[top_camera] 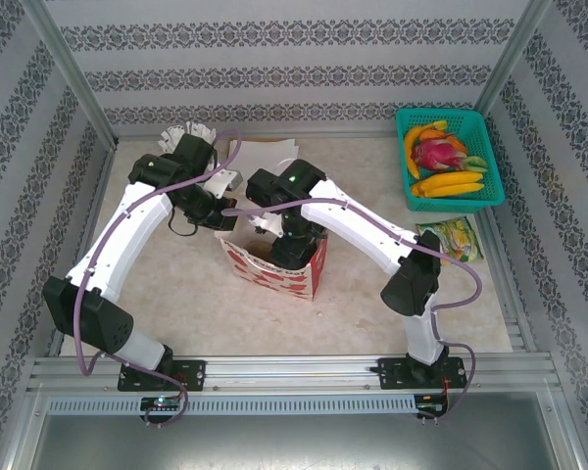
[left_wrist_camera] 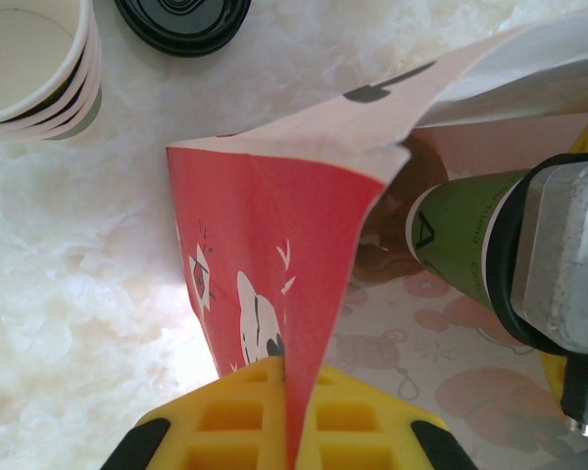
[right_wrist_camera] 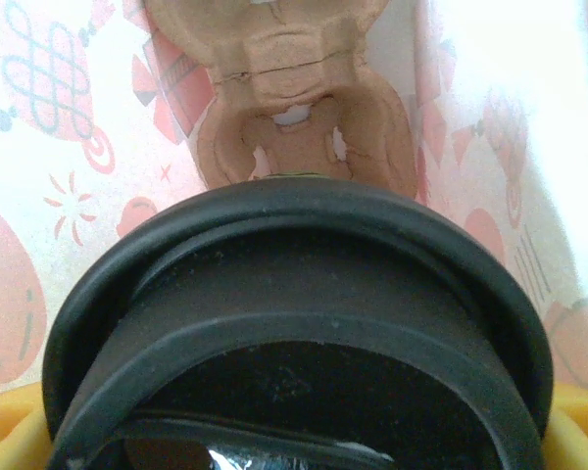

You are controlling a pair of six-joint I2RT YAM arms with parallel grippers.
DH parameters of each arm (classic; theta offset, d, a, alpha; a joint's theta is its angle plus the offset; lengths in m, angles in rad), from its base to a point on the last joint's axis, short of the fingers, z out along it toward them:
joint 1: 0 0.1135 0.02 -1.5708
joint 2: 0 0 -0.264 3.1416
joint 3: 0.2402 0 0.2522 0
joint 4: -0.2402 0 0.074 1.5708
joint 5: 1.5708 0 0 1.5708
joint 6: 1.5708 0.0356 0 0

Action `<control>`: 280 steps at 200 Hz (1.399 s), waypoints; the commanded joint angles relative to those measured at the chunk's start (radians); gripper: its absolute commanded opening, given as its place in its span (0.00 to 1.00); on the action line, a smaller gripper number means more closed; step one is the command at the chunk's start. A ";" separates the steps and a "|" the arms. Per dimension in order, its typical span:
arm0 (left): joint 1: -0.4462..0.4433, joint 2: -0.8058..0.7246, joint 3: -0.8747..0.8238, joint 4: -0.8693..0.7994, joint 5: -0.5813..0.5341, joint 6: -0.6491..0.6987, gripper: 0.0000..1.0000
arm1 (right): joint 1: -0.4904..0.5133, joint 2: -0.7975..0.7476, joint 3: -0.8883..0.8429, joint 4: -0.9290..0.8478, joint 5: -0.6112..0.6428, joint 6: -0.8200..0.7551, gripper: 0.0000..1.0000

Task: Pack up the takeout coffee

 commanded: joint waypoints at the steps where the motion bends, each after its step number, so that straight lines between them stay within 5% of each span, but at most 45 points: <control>1: 0.008 0.009 0.034 -0.004 -0.005 -0.008 0.00 | 0.006 0.006 0.005 -0.049 0.009 -0.025 0.71; 280: 0.008 0.027 0.041 0.001 0.003 0.001 0.00 | -0.029 -0.032 -0.108 0.121 0.001 -0.104 0.70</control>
